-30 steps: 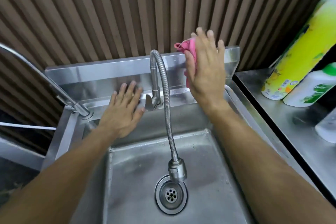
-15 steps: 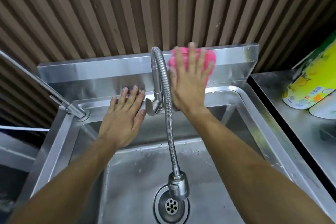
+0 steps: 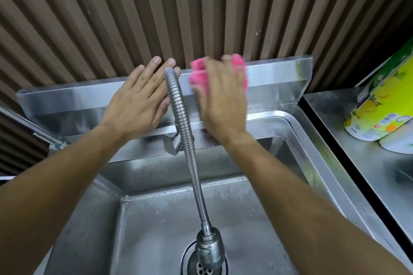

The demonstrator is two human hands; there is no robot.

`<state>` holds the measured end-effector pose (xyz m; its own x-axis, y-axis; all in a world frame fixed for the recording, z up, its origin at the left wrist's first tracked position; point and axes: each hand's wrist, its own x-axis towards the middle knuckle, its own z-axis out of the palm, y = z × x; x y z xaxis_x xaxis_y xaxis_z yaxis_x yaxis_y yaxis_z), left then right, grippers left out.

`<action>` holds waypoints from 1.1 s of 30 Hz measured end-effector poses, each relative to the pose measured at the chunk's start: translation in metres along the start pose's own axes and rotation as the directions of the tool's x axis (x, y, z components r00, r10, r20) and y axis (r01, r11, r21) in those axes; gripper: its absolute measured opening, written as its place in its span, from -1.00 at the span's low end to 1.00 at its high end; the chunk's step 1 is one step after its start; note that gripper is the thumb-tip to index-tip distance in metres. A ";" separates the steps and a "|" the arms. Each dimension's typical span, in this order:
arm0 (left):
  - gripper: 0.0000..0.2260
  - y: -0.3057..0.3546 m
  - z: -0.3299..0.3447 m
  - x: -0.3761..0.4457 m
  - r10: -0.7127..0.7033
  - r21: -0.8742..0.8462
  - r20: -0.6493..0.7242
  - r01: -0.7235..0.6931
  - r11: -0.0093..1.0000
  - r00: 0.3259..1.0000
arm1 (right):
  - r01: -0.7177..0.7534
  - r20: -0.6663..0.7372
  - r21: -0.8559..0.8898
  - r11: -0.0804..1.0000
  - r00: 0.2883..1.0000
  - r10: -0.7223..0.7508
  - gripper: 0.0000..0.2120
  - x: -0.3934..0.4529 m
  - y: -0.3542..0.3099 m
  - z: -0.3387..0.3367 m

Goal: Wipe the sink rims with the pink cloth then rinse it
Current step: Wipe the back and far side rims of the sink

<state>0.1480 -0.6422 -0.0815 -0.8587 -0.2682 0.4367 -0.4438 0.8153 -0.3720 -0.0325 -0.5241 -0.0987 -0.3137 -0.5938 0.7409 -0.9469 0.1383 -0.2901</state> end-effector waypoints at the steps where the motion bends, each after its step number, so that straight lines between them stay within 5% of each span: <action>1: -0.44 0.001 0.003 -0.001 0.000 0.002 -0.031 0.000 1.000 1.000 | 0.111 0.034 0.018 0.994 0.993 -0.112 -0.62 -0.001 -0.009 0.005; 4: -0.46 -0.003 0.012 -0.004 0.012 0.037 -0.114 -0.008 0.999 0.993 | 0.218 0.033 -0.061 0.974 0.976 -0.216 -0.60 0.003 0.013 0.003; 7: -0.48 -0.008 0.022 -0.007 -0.003 0.060 -0.194 0.015 0.998 0.981 | -0.092 -0.141 -0.149 0.985 0.988 0.071 -0.64 -0.006 0.051 -0.004; 10: -0.48 -0.008 0.027 -0.009 -0.015 0.048 -0.237 0.027 0.998 0.971 | -0.343 -0.234 -0.121 0.931 0.922 0.309 -0.64 -0.005 0.026 0.007; 15: -0.42 -0.004 0.028 -0.014 -0.099 -0.008 -0.282 0.100 0.995 0.954 | 0.053 -0.050 -0.102 0.993 0.997 -0.059 -0.60 -0.008 -0.022 0.031; 20: -0.36 -0.019 0.020 -0.048 -0.237 0.013 -0.187 0.243 0.970 0.953 | 0.455 0.140 -0.220 0.863 0.890 -0.434 -0.52 0.009 0.063 -0.004; 27: -0.32 -0.017 0.027 -0.061 -0.256 0.046 -0.157 0.266 0.963 0.954 | 0.588 0.151 -0.354 0.727 0.803 -0.576 -0.53 0.025 0.007 0.033; 33: -0.30 -0.014 0.020 -0.061 -0.273 0.024 -0.105 0.276 0.961 0.956 | 0.558 0.041 -0.235 0.796 0.824 -0.565 -0.61 0.035 0.011 0.029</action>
<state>0.2009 -0.6475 -0.1197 -0.6734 -0.4247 0.6051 -0.6699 0.6969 -0.2562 -0.0518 -0.5659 -0.0937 0.2798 -0.5996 0.7498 -0.9451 -0.0347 0.3249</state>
